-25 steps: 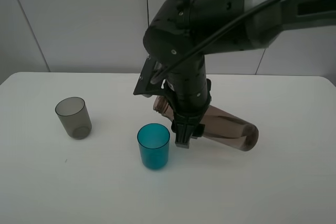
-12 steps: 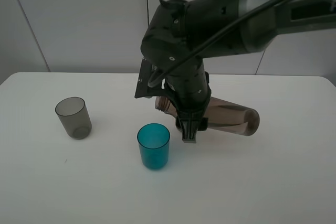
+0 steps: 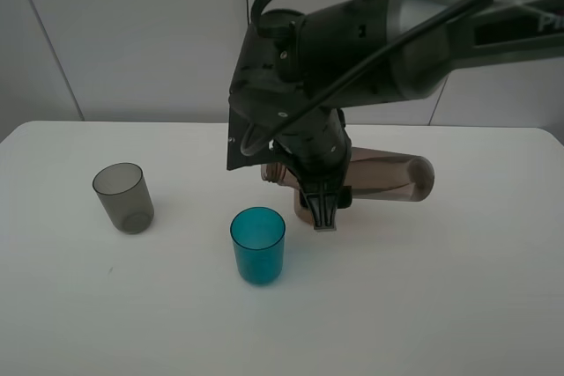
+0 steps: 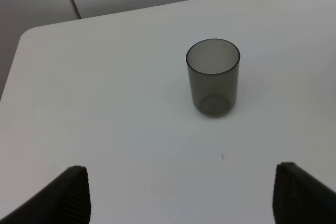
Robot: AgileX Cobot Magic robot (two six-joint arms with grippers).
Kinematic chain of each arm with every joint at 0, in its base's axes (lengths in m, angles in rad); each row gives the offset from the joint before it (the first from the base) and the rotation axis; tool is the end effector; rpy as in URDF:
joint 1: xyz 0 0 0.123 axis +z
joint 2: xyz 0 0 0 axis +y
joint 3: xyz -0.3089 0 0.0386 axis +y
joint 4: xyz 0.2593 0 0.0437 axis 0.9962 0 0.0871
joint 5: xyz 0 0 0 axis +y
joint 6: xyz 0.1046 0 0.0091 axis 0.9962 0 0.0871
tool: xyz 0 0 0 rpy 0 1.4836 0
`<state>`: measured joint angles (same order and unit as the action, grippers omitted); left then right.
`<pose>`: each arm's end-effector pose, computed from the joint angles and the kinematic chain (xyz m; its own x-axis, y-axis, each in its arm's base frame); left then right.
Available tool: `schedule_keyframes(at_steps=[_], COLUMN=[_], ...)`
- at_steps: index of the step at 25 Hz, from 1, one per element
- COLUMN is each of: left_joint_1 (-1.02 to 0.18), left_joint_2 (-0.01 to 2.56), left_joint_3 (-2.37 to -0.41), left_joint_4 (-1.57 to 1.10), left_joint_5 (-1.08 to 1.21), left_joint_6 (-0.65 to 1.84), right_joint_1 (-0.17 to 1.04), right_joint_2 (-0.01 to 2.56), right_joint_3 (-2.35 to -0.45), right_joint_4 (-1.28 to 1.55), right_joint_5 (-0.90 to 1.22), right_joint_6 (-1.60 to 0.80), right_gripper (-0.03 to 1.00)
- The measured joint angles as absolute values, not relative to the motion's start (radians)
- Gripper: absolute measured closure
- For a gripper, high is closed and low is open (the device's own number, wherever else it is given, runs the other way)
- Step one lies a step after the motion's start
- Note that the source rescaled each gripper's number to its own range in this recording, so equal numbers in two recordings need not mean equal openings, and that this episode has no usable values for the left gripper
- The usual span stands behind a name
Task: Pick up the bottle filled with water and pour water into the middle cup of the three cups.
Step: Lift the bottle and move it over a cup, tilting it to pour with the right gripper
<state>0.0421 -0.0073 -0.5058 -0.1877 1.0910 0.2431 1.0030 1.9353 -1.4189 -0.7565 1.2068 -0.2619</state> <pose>-0.0123 -0.0179 0.2765 -0.4425 0.1344 -0.8866 0.1756 0.9825 0.0613 0.2706 0.2989 0.2274 -0.0998 -0.9455 0.3098 -0.8206 -0.0979 -0.5631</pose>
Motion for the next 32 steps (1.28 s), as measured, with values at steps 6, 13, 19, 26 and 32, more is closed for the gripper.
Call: schedule_keyframes(at_steps=[6,13,19,26,32], left_joint_1=[0.042,0.042,0.042,0.042,0.042], left_joint_2=[-0.007,-0.007,-0.007,-0.007,-0.007], left_joint_3=[-0.506,-0.506,-0.506,-0.506,-0.506], left_joint_4=[-0.188,-0.188,-0.188,-0.188,-0.188], left_joint_5=[1.091,1.091,1.091,1.091,1.091], left_joint_6=[0.243,0.243,0.243,0.243,0.243], right_joint_1=[1.004,1.004,1.006,1.027,1.047], right_joint_2=[1.946,1.948,1.952,1.952,1.952], right_joint_3=[-1.419,-1.358,-1.344,-1.342,-1.342], right_joint_4=[-0.775,-0.876,-0.884,-0.914,-0.924], right_joint_5=[1.206,1.205,1.205,1.202,1.202], right_joint_6=[-0.262,-0.221,-0.169,-0.132,-0.110], right_gripper=[0.96,0.96,0.96,0.96,0.96])
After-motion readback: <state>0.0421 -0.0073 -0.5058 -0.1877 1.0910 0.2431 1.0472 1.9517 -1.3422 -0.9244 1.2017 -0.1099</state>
